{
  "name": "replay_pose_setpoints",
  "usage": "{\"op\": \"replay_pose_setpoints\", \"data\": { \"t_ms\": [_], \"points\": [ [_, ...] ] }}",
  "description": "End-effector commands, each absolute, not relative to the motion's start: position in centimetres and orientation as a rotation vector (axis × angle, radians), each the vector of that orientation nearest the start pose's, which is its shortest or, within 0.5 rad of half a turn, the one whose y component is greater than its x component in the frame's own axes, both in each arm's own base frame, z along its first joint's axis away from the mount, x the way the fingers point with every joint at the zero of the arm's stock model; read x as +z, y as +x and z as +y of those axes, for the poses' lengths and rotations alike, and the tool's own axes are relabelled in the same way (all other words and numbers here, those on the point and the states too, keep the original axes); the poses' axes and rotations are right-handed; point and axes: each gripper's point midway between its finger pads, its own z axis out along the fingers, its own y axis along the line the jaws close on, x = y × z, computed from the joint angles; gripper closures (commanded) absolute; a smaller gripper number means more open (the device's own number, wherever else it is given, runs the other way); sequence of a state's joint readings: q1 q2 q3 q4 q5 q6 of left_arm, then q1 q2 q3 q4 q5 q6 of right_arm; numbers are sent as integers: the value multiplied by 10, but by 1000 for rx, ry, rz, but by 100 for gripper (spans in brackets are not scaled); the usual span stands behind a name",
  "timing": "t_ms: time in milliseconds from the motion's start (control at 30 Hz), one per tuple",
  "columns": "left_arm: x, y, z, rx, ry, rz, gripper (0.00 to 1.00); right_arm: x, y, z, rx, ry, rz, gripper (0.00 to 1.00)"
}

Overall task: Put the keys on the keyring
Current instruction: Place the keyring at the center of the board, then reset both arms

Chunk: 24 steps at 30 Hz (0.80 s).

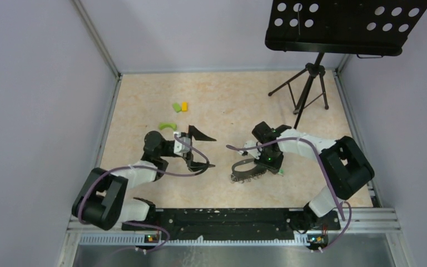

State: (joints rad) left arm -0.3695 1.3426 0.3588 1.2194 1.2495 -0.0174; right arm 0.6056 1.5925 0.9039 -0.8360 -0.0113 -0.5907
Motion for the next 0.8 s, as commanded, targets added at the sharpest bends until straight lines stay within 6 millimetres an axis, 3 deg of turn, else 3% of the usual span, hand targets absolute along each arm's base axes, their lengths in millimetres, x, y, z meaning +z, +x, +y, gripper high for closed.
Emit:
{"op": "replay_pose_setpoints", "data": {
  "t_ms": [0, 267, 400, 600, 767],
  "points": [
    [174, 182, -251, -1139, 1453, 905, 1, 32, 225, 123, -17, -1627, 2513, 65],
    [157, 187, -242, -1023, 1533, 1012, 1, 50, 239, 127, -20, -1484, 2495, 15],
    [164, 205, -238, -931, 1438, 1133, 1, 74, 261, 129, 4, -1309, 2443, 11],
    [185, 249, -226, -745, 1217, 1325, 1, 132, 301, 131, 140, -950, 2289, 9],
    [199, 285, -209, -589, 1015, 1395, 1, 172, 318, 137, 267, -757, 2150, 8]
  ]
}}
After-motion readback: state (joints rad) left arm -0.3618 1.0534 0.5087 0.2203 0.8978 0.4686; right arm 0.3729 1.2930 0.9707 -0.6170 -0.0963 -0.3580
